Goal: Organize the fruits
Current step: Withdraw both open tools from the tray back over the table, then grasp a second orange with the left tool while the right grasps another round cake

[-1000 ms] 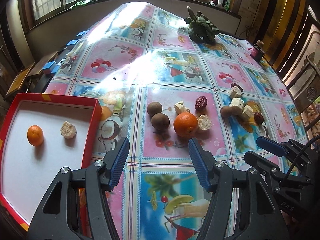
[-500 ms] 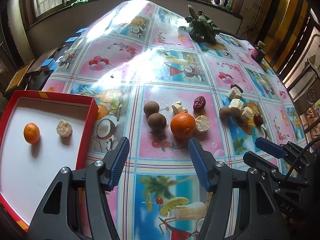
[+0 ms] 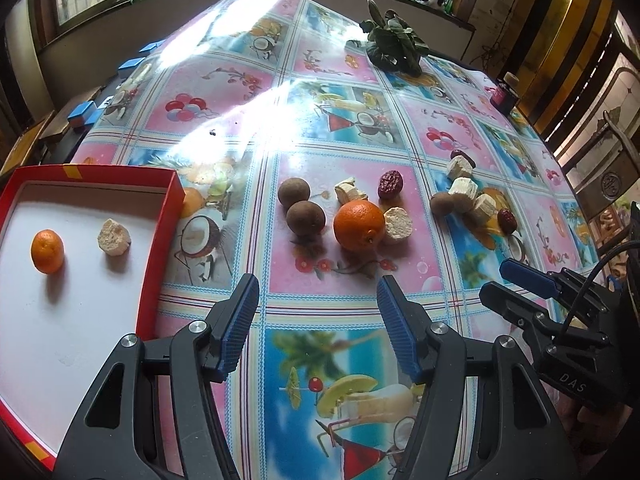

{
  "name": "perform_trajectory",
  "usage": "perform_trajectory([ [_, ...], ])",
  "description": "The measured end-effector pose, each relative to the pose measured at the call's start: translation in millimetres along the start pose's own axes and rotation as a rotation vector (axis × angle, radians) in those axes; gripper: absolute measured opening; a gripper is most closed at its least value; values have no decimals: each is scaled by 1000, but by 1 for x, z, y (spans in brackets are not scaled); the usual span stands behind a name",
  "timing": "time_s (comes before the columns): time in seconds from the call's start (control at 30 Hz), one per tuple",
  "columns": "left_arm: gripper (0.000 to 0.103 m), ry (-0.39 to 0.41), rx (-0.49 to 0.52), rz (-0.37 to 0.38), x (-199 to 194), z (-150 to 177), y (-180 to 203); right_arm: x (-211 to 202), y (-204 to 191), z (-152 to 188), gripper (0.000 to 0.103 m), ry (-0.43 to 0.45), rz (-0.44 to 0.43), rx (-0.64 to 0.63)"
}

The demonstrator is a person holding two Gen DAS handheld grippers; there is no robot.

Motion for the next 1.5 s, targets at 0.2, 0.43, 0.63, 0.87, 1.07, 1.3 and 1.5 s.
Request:
perform_trajectory([
  [0.2, 62, -8, 8, 14, 15, -9, 8, 6, 3, -1, 42, -9, -9, 6],
  [0.43, 62, -10, 19, 27, 30, -17, 18, 8, 7, -1, 42, -14, -15, 15],
  [0.63, 62, 2, 27, 27, 39, -25, 23, 12, 7, -1, 42, -23, -23, 10],
  [0.87, 34, 20, 23, 65, 43, -32, 26, 14, 12, -1, 42, -27, -21, 16],
  [1.07, 33, 18, 26, 54, 37, -26, 22, 13, 9, -3, 42, -24, -25, 7],
  [1.3, 33, 46, 15, 34, 10, -19, 8, 19, -11, -11, 42, -30, -47, -54],
  [1.5, 33, 75, 0, 3, -12, -14, -11, 42, -36, -30, 42, -37, -49, -159],
])
Point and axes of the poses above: each gripper's, at about its wrist camera, not at the fingertips, and x roughly the way its jaws point, y to its right, z to its underside, the point moved 10 cm from there along x, roughly the way its jaws point, and after that the axes turned 1 degree about -y, right-handed, at the moved point
